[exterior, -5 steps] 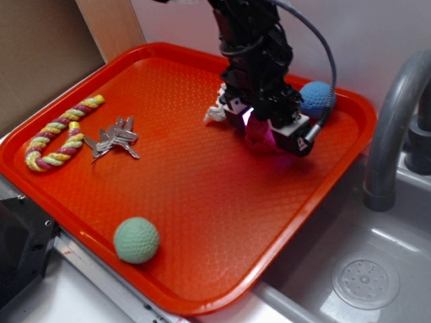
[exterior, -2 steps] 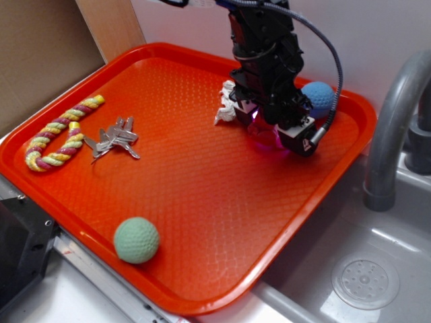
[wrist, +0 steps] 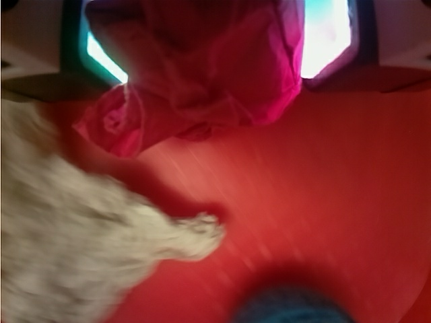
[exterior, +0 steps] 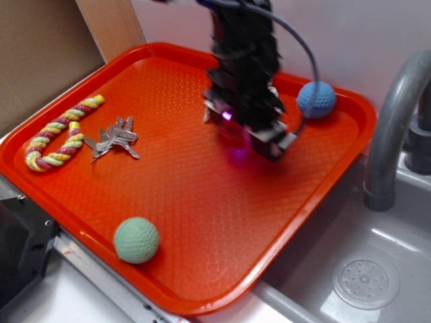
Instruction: Grab the red paper.
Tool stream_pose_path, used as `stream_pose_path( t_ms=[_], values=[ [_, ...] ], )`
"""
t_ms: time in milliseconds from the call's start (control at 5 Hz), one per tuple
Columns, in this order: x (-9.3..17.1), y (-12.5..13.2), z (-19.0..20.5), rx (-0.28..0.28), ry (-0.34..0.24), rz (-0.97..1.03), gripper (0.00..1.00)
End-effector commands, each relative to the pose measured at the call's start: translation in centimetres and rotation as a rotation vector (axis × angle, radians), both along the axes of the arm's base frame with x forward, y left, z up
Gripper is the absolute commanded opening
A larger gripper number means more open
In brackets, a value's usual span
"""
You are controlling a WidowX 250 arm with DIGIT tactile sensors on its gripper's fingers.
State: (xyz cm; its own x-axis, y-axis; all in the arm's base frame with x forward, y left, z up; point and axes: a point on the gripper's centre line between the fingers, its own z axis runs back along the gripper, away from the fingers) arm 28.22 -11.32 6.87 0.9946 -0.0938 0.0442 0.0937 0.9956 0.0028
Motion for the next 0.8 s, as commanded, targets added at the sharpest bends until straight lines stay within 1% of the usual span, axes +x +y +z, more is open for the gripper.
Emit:
stream_pose_path(
  t_ms=[0,200,400,600],
  values=[
    [-4.0,6.6,9.7,-0.014,-0.064,0.198,0.0],
    [-7.0,9.0,12.4,-0.011,-0.068,0.28,0.0],
    [-8.4,10.0,13.2,-0.004,-0.028,0.312,0.0],
    [-8.7,9.9,12.9,-0.034,-0.002,0.378,0.0]
  ],
)
